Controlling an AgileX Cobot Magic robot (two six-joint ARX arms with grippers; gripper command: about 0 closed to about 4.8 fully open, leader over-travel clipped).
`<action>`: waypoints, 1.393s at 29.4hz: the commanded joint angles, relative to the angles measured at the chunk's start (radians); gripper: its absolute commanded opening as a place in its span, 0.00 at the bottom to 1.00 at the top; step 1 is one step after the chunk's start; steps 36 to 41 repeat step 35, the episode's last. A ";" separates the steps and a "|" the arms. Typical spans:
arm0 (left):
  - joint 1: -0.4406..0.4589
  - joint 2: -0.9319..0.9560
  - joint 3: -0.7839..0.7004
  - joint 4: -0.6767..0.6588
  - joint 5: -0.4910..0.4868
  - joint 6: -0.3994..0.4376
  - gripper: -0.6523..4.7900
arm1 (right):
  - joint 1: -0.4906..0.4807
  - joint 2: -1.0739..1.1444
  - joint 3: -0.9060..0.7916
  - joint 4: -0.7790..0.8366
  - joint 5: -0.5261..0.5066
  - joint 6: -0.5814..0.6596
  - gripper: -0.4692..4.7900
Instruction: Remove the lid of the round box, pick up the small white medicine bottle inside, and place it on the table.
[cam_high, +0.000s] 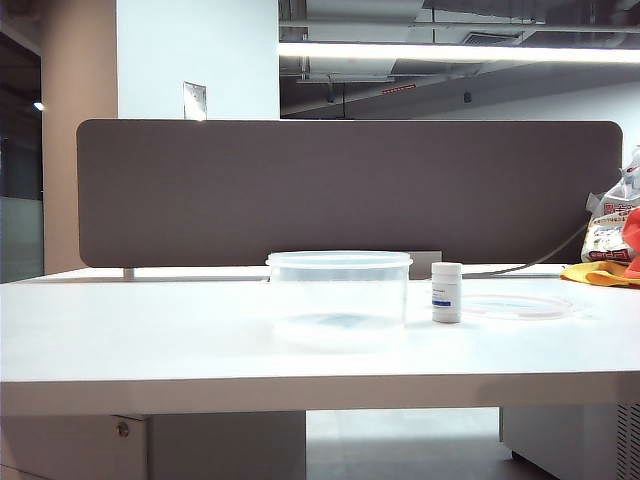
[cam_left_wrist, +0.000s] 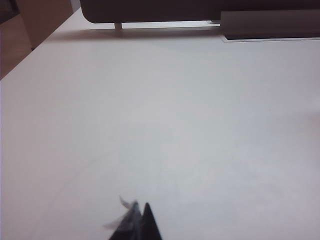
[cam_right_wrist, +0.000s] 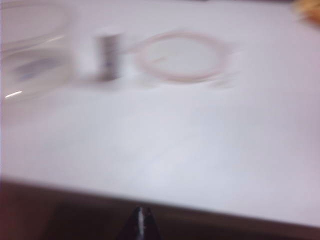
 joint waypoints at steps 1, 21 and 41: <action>-0.002 0.000 -0.003 -0.007 -0.001 0.002 0.11 | -0.098 -0.001 -0.008 0.144 0.023 -0.029 0.07; -0.002 0.000 -0.003 -0.007 0.000 0.002 0.11 | -0.183 -0.096 -0.019 0.050 0.041 -0.010 0.07; -0.002 0.000 -0.003 -0.007 0.000 0.002 0.11 | -0.183 -0.096 -0.019 0.050 0.042 -0.010 0.07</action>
